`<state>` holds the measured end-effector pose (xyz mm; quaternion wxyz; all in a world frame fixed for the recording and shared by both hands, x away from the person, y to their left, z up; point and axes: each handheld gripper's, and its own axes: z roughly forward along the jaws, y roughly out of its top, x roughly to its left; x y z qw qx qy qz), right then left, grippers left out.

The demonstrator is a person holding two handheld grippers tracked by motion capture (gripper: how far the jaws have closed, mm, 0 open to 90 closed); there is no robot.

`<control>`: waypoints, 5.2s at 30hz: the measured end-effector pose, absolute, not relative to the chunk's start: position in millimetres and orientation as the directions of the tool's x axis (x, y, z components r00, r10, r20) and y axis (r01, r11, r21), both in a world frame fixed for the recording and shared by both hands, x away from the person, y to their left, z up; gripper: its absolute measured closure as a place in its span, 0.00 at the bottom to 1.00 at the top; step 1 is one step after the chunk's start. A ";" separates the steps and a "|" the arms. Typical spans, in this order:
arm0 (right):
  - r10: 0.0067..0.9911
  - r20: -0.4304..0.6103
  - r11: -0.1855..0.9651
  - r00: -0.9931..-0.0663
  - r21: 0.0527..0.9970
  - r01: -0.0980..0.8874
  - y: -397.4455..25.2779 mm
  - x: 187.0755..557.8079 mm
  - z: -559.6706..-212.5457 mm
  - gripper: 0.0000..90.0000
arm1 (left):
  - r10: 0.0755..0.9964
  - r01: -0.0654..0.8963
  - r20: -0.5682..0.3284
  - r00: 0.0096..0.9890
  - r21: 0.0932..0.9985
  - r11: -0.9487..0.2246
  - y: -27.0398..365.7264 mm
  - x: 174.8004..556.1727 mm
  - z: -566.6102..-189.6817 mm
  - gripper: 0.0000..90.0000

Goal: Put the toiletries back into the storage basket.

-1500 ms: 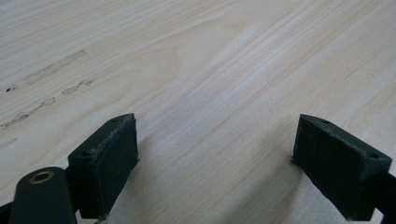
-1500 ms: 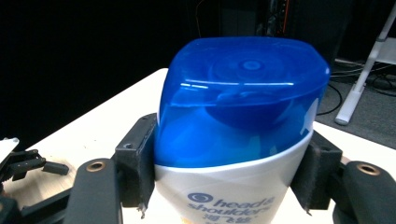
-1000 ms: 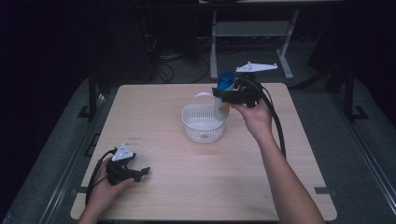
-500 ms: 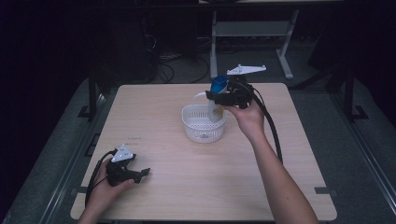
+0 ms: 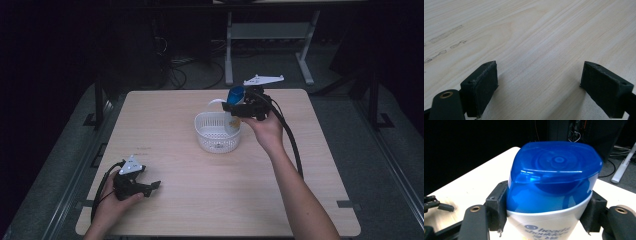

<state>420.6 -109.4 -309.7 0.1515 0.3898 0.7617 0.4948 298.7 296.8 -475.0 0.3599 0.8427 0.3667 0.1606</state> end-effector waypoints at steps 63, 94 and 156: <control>0.755 0.154 0.290 -0.638 0.794 0.535 -100.3 434.5 -382.2 0.38 | 0.734 0.504 0.006 0.679 0.724 -0.472 296.7 298.5 -475.0 0.15; 0.745 0.134 0.341 -0.653 0.765 0.547 -92.3 429.7 -381.5 0.00 | 0.735 0.504 0.005 0.678 0.725 -0.470 296.6 298.5 -475.0 0.15; 0.801 0.117 0.283 -0.587 0.789 0.545 -213.1 320.5 -388.7 0.00 | 0.734 0.504 0.005 0.679 0.724 -0.471 295.9 299.7 -475.0 0.15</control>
